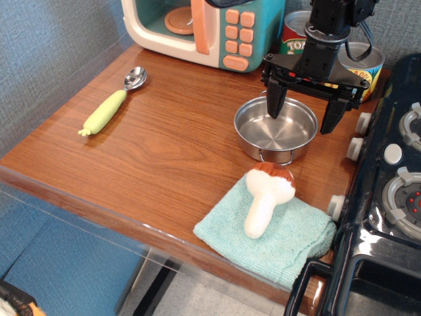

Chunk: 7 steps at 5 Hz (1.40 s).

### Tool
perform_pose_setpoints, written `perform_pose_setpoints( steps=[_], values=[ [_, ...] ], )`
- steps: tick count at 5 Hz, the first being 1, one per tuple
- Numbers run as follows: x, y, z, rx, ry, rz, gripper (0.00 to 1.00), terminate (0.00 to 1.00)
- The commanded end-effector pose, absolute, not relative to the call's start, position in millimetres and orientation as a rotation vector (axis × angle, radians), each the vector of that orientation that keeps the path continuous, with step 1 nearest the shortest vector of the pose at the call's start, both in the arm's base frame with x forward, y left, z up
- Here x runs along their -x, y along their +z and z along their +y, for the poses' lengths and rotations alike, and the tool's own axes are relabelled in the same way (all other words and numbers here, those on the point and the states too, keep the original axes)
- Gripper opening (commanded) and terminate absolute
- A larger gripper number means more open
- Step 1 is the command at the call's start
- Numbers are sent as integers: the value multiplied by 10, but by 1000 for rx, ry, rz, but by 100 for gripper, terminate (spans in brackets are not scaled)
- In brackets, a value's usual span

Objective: Move the spoon so that it sits to the left of the metal pot.

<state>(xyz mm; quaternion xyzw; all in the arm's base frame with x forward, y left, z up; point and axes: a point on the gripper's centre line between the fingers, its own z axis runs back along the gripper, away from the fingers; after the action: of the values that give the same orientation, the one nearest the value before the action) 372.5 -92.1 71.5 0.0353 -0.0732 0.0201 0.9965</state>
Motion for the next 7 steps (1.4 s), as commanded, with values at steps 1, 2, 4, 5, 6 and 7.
perform_pose_setpoints(
  steps=[1,2,4,5,6,7],
  values=[
    [-3725,715,-921,-71,40,-147,100,0],
    [-3787,800,-884,-65,55,-159,100,0],
    [-3749,1082,-478,-90,146,-210,100,0],
    [-3656,1037,17,-111,199,-157,100,0],
    [-3529,920,520,-96,220,-122,100,0],
    [-3471,799,897,-87,170,-111,100,0]
  ],
)
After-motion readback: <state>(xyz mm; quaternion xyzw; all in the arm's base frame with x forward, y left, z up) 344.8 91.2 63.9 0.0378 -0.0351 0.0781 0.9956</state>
